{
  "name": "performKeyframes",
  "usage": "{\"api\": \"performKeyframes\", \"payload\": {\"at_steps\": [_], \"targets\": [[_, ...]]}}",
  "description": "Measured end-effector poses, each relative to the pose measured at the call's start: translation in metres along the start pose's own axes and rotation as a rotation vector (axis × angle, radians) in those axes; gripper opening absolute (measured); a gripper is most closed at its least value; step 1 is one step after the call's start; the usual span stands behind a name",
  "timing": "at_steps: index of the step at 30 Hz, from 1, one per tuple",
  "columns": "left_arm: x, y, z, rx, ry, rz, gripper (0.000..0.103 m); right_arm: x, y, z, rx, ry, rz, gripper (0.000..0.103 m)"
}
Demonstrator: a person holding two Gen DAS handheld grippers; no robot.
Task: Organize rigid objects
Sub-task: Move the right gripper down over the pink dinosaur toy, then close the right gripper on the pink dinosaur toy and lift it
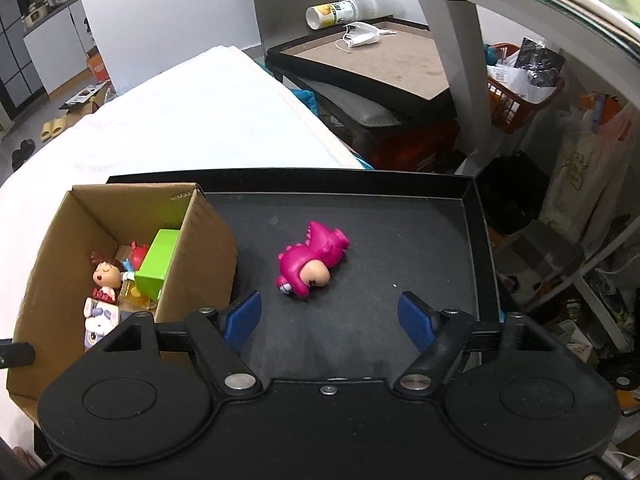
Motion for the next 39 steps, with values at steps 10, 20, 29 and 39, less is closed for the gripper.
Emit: {"api": "performKeyframes", "payload": {"at_steps": [10,20,29,39], "targets": [[-0.003,0.0,0.001,-0.005,-0.017,-0.007,0.009,-0.031,-0.01,-0.009,0.022,-0.001,-0.017,0.075],[-0.007,-0.001,0.002,-0.007,-0.028,-0.018,0.009,-0.055,-0.022,-0.013,-0.004,-0.009,-0.047,0.075],[-0.009,-0.001,0.002,-0.007,-0.031,-0.024,0.009,-0.078,-0.021,-0.008,-0.056,-0.014,-0.095,0.069],[-0.009,-0.002,0.001,-0.005,-0.03,-0.024,0.009,-0.07,-0.004,-0.004,-0.021,-0.003,-0.131,0.051]]}}
Point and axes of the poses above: each gripper's, at about its wrist camera, not at the fingertips, and x roughly against the way its jaws point, z to its right, y to its underside, the point moved 5 cm from there along -x, roughly the way its jaws point, and after that the axes turned 6 degrees about y, right-handed, at the moved point
